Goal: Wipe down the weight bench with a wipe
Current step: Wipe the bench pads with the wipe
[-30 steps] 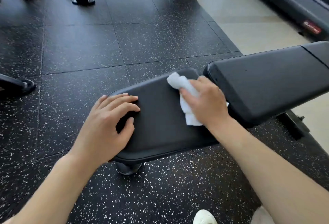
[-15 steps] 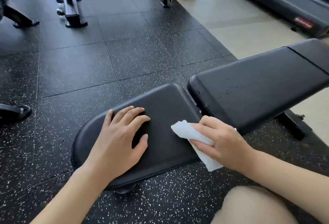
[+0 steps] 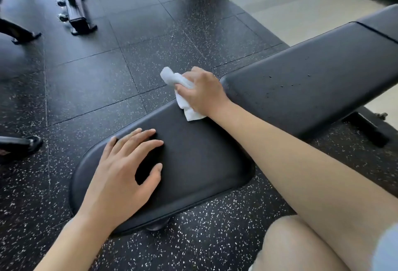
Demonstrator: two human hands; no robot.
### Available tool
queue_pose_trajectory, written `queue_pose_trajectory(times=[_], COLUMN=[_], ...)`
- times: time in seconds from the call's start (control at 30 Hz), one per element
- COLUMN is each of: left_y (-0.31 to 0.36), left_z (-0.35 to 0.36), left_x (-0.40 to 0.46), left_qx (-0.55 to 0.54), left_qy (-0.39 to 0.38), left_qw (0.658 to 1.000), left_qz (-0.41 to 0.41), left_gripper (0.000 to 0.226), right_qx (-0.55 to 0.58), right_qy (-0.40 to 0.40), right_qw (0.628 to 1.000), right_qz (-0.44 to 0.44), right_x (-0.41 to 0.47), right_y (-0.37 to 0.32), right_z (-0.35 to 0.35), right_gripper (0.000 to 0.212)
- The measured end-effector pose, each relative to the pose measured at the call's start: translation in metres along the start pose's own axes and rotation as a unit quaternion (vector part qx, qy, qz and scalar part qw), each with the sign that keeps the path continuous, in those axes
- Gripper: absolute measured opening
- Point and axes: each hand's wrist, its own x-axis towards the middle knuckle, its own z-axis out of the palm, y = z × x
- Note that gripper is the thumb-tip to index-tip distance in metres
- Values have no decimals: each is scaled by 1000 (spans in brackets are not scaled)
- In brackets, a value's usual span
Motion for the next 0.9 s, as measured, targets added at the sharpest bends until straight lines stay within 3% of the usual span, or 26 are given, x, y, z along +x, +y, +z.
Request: queue_pose_trajectory(times=[0.13, 0.33, 0.43, 0.53, 0.67, 0.8, 0.9], left_y=[0, -3, -3, -4, -7, -20, -36], left_z=[1, 3, 3, 3, 1, -9, -14], left_x=[-1, -2, -2, -4, -9, -31, -50], left_qx=[-4, -16, -16, -9, -26, -52, -74], left_qy=[6, 25, 29, 38, 74, 136, 149], left_qw=[1000, 1000, 999, 999, 996, 982, 978], left_qz=[-5, -7, -5, -4, -34, -120, -123], left_gripper=[44, 44, 44, 42, 34, 33, 37], right_qx=[59, 48, 39, 19, -85, -103, -72], right_qy=[-2, -73, -78, -29, -38, -38, -56], right_qw=[996, 979, 981, 993, 995, 990, 986], right_qz=[-69, -184, -174, -112, -45, -87, -139], right_x=[-75, -162, -124, -55, 8, -33, -93], right_y=[5, 19, 15, 4, -29, -78, -113], right_z=[-25, -55, -48, -28, 6, 23, 32], right_gripper=[19, 28, 25, 16, 31, 31, 28])
